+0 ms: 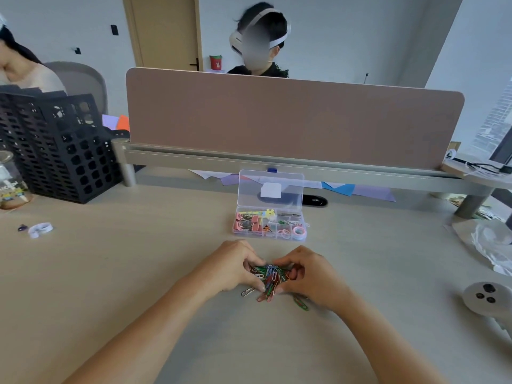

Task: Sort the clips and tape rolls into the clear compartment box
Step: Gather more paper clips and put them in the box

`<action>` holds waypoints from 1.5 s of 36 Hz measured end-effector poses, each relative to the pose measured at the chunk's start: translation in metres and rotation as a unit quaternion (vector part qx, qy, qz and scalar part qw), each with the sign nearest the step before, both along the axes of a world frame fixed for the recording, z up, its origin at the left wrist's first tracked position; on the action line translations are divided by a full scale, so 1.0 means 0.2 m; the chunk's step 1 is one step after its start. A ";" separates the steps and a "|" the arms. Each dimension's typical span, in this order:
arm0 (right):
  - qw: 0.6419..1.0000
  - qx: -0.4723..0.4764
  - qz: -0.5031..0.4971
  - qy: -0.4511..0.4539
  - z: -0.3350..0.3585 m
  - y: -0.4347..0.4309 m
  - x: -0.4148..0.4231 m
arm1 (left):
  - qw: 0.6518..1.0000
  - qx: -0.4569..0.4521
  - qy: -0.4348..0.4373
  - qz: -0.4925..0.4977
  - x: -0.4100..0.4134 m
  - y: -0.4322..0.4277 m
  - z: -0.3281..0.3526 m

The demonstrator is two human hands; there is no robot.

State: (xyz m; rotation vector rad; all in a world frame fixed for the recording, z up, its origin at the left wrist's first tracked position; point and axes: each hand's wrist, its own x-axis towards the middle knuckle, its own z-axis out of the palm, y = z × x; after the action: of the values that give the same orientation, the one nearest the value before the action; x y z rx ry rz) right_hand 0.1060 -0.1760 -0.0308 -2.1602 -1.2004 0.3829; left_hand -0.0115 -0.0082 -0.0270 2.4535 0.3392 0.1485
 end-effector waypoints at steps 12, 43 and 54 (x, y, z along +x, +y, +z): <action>0.999 -0.012 -0.031 -0.033 0.01 0.05 0.01 | 0.998 -0.012 -0.028 0.046 0.06 -0.04 0.00; 0.997 -0.051 -0.049 0.024 0.13 -0.06 0.24 | 0.998 -0.058 -0.029 0.024 0.18 0.15 0.12; 0.993 -0.029 -0.034 0.112 0.12 -0.07 0.30 | 0.988 -0.098 -0.102 0.066 0.45 0.27 0.24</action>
State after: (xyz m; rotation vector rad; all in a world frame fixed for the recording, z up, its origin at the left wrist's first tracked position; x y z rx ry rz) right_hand 0.1657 -0.1897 -0.0071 -2.1355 -1.0006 0.6196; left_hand 0.0776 0.0459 0.0212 2.1982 0.4047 0.4002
